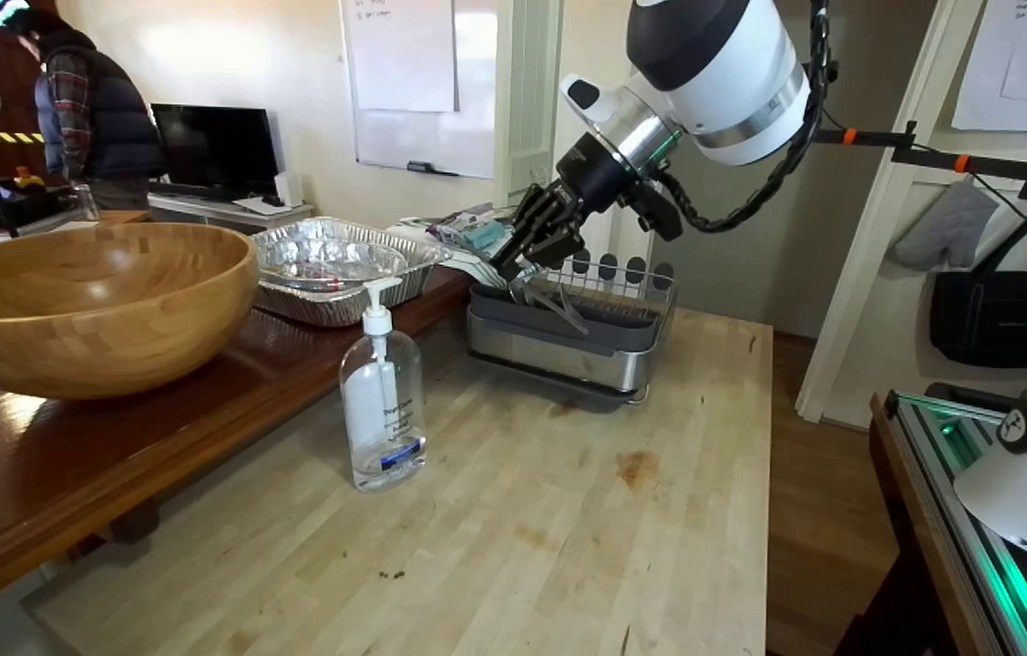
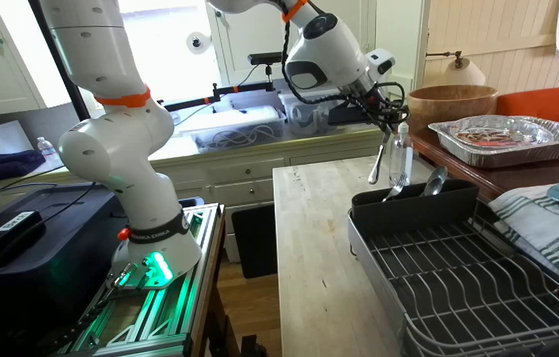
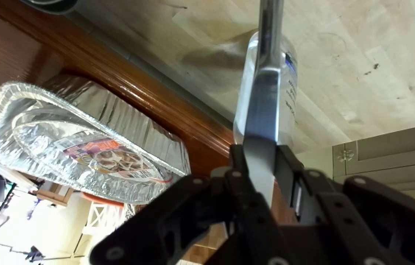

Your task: Put the silver knife on the dishrack.

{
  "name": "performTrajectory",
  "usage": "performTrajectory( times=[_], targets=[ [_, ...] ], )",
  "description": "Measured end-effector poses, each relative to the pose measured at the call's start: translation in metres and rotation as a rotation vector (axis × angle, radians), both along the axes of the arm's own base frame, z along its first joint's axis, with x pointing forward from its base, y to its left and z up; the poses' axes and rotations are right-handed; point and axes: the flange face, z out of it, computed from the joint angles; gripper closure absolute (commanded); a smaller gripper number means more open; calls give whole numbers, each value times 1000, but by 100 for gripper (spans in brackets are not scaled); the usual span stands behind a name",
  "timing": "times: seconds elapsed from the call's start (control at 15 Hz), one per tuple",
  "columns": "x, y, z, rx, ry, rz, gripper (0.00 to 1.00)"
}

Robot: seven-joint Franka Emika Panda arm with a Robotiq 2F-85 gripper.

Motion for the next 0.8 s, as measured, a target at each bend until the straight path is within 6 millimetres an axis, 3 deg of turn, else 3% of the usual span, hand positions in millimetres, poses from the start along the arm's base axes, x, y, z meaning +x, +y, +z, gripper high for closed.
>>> performTrajectory(
  times=[0.8],
  targets=[
    [20,-14,26,43,-105,74,94]
  ],
)
